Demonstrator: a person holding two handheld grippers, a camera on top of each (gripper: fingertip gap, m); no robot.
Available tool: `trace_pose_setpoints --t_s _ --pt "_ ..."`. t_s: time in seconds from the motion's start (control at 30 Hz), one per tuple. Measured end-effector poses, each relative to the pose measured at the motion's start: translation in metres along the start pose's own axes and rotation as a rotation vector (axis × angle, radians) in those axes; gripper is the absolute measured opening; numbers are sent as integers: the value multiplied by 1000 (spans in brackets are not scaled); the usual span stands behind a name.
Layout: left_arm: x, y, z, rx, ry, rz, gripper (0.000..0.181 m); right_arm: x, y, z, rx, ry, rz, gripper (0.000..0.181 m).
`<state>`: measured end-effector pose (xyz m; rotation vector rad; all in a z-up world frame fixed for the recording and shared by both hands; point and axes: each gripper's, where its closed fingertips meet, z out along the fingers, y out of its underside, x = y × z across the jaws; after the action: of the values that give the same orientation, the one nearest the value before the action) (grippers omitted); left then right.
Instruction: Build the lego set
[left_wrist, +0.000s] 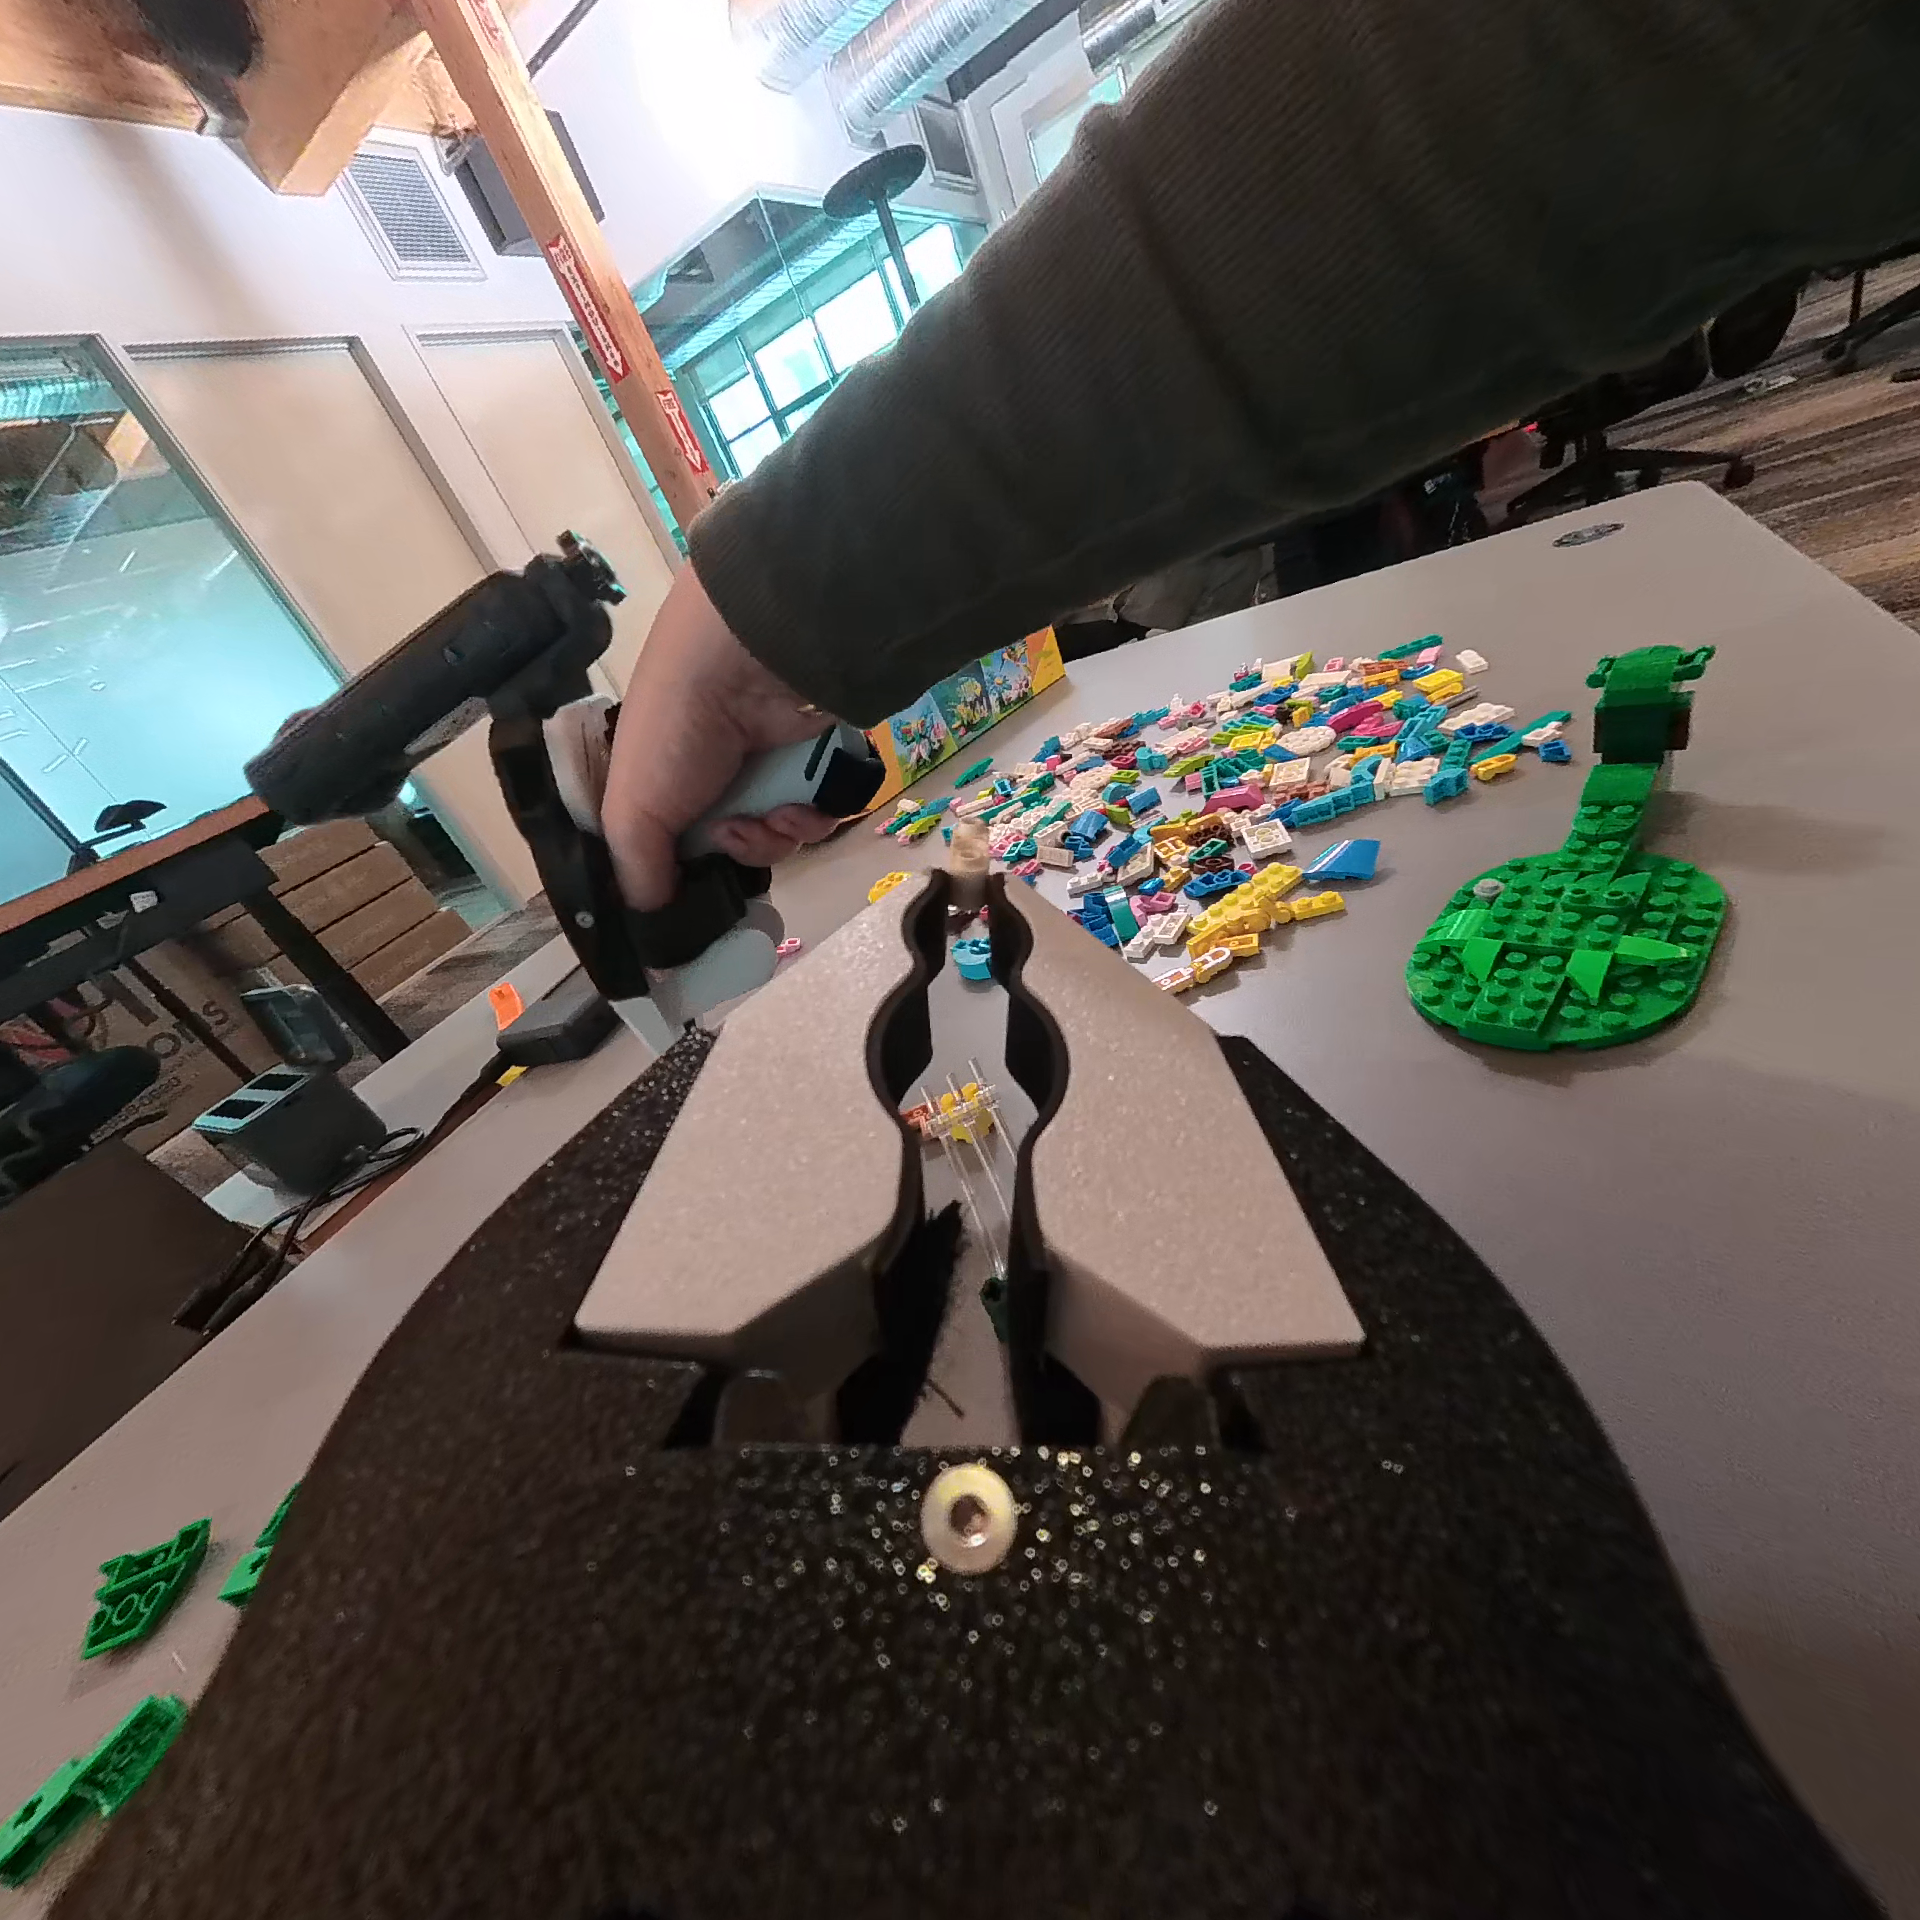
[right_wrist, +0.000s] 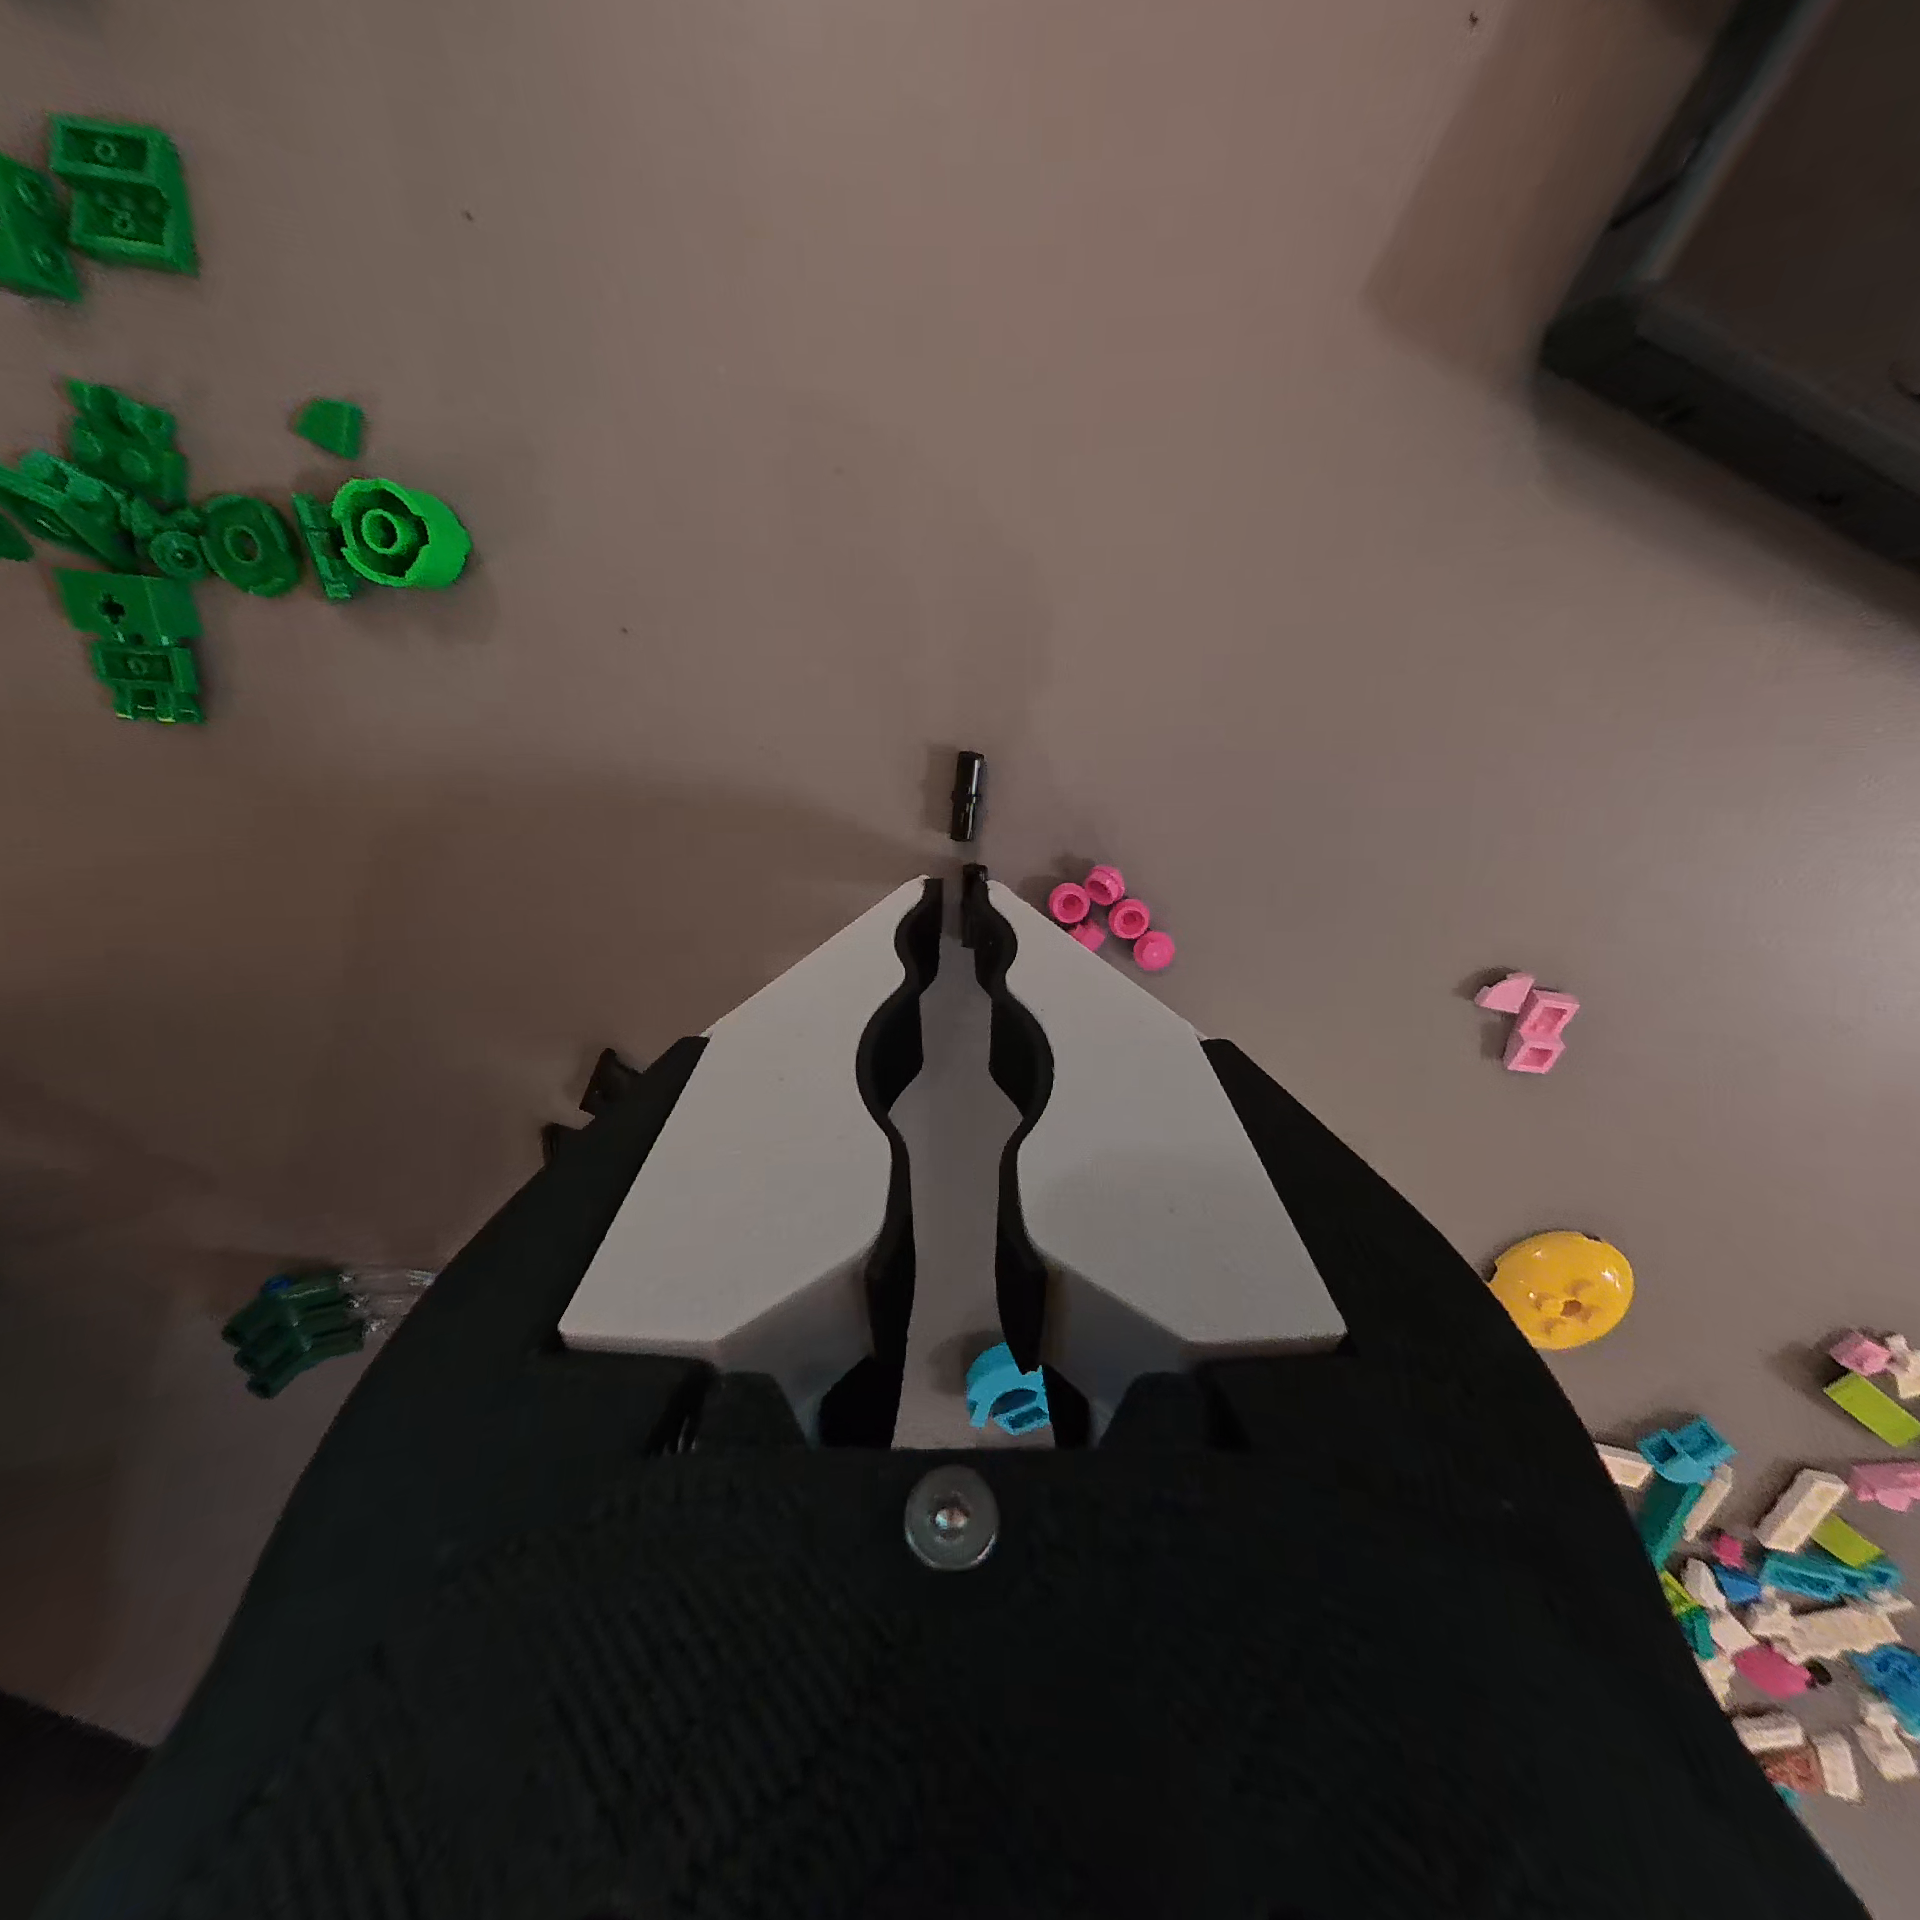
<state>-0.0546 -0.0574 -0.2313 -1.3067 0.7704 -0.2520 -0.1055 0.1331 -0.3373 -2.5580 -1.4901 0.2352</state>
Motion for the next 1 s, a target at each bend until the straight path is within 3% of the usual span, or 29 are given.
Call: trace_pose_setpoints --t_s 0.8,1.0 --pt "-1 -1 0 2 -2 -3 4 8 -4 5 -43 71 -60 4" --pt "-2 1 0 -6 -6 -3 5 12 -2 4 -33 87 -10 11"
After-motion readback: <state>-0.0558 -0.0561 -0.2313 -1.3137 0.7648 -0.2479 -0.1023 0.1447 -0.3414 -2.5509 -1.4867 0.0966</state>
